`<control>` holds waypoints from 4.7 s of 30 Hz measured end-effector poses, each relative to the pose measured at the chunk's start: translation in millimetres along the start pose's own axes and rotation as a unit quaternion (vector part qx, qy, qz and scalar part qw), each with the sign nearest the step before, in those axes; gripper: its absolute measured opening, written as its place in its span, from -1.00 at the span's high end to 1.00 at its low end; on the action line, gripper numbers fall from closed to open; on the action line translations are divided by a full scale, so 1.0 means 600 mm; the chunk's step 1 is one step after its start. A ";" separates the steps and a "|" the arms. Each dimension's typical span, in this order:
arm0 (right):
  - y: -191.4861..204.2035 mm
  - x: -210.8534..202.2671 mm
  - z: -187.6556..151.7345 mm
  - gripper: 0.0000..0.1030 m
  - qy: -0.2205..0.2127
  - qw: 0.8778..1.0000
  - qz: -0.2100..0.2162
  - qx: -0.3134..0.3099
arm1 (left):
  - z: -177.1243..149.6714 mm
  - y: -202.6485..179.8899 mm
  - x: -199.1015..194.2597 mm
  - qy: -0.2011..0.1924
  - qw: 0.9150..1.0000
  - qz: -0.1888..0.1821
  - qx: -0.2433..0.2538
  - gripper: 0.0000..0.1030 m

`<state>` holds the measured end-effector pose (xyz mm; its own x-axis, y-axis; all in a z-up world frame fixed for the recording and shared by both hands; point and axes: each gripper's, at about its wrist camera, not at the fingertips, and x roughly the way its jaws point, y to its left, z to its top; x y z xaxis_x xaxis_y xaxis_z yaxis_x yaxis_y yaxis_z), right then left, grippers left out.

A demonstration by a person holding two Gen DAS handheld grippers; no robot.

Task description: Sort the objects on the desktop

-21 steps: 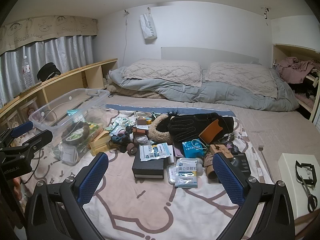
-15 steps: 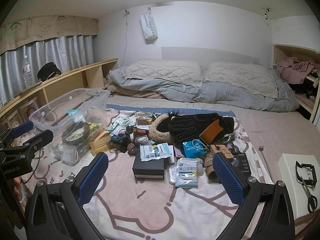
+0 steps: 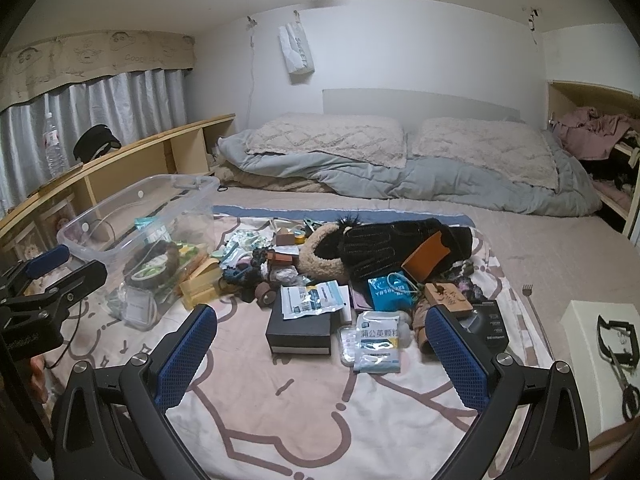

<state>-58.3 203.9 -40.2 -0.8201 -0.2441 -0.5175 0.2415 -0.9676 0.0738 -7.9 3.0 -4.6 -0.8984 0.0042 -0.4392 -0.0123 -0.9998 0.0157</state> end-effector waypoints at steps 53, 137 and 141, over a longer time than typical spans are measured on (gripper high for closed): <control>-0.063 0.278 -0.098 -1.00 0.088 0.994 0.004 0.063 | -0.184 -0.043 0.305 0.159 0.985 -0.061 0.022 -0.99; 0.017 0.340 -0.166 0.86 0.222 0.959 0.167 0.054 | -0.188 0.012 0.348 0.194 0.956 -0.188 -0.117 -0.31; 0.044 0.340 -0.171 0.86 0.230 0.949 0.209 0.053 | -0.186 0.036 0.354 0.199 0.957 -0.166 -0.133 -0.46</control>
<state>-166.1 135.1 -231.2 -0.3455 -0.5777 -0.7395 0.4220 -0.7995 0.4274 -149.9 -19.6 -198.0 -0.6259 0.3676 -0.6879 -0.1084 -0.9144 -0.3900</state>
